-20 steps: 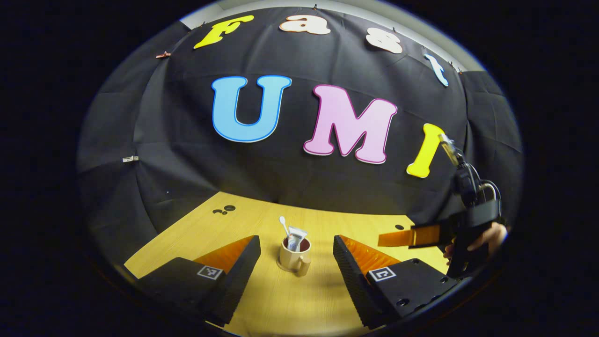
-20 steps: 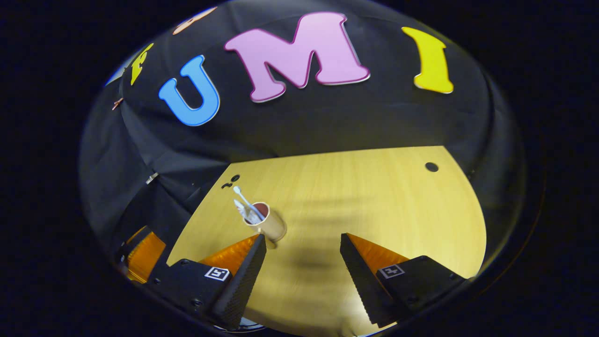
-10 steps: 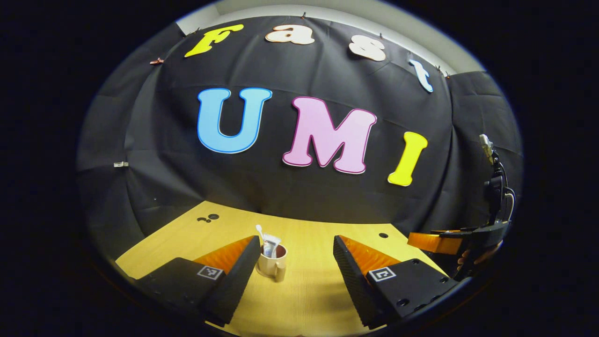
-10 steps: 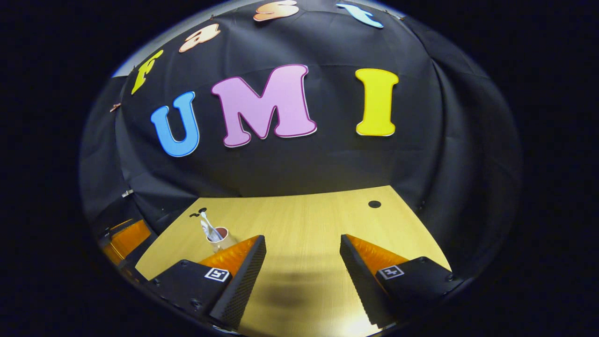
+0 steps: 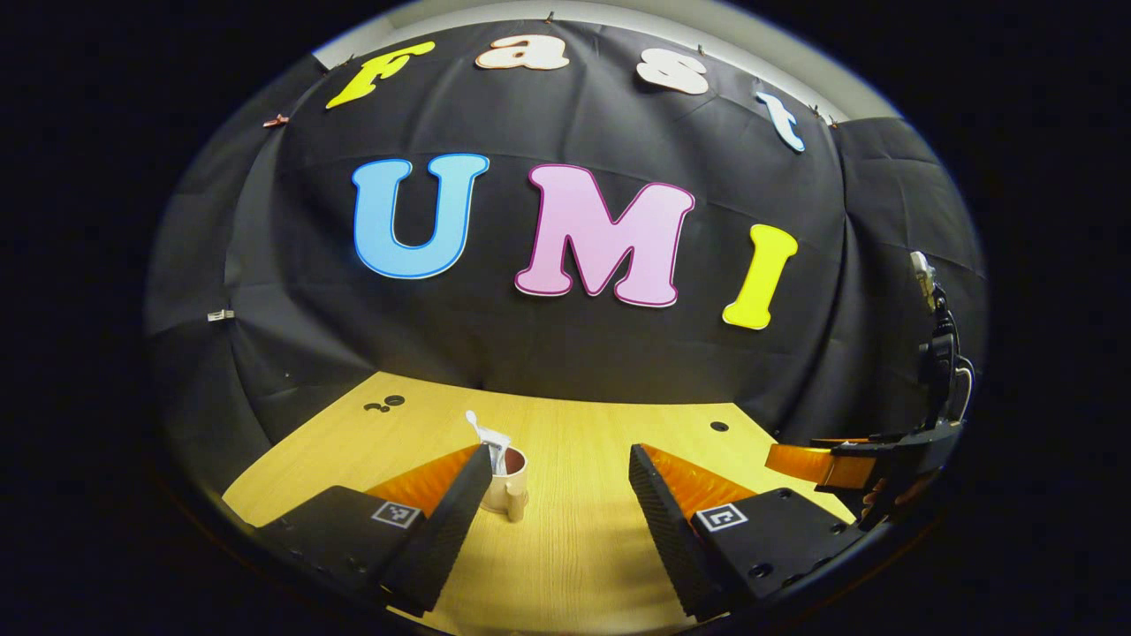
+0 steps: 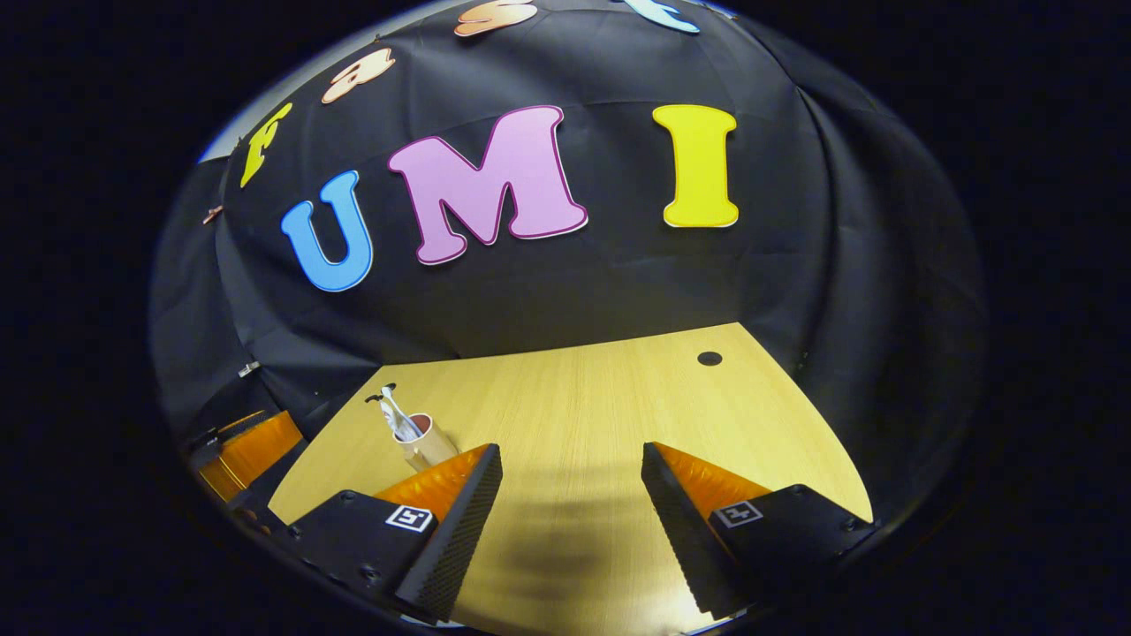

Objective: Put the toothbrush and toothpaste on the desktop into the cup, then pick up the cup and place it on the coaster on the desktop.

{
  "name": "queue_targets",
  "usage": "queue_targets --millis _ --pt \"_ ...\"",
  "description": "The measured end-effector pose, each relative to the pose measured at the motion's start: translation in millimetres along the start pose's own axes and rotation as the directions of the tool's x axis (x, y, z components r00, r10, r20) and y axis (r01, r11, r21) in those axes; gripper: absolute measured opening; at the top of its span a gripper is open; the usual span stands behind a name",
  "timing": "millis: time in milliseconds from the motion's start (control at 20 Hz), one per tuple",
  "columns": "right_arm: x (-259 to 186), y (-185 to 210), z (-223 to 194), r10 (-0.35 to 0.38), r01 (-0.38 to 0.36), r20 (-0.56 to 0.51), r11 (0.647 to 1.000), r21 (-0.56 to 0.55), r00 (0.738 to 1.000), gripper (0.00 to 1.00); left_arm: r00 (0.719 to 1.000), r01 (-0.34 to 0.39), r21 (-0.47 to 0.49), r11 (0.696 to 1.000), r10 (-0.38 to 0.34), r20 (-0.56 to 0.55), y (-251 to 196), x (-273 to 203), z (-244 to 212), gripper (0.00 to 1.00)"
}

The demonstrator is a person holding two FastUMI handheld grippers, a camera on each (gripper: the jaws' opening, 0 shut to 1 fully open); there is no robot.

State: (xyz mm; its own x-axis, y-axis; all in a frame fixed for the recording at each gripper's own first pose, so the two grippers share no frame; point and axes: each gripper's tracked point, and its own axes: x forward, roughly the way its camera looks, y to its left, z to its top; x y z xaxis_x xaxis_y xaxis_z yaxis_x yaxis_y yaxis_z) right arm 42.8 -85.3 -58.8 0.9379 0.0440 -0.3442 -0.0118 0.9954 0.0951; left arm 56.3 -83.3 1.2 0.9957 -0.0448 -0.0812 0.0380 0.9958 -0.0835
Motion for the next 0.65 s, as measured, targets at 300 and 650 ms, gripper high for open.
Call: queue_targets --millis 300,650 --pt "7 11 -20 0.105 -0.105 -0.050 0.994 -0.006 0.993 0.98 0.997 -0.069 -0.012 0.998 0.069 -0.024 3 -7 -8 0.97" --pt "16 -10 -22 0.114 -0.113 -0.077 0.994 0.007 0.991 0.98 0.989 -0.136 -0.031 0.990 0.134 -0.055 -3 -12 -18 0.97"
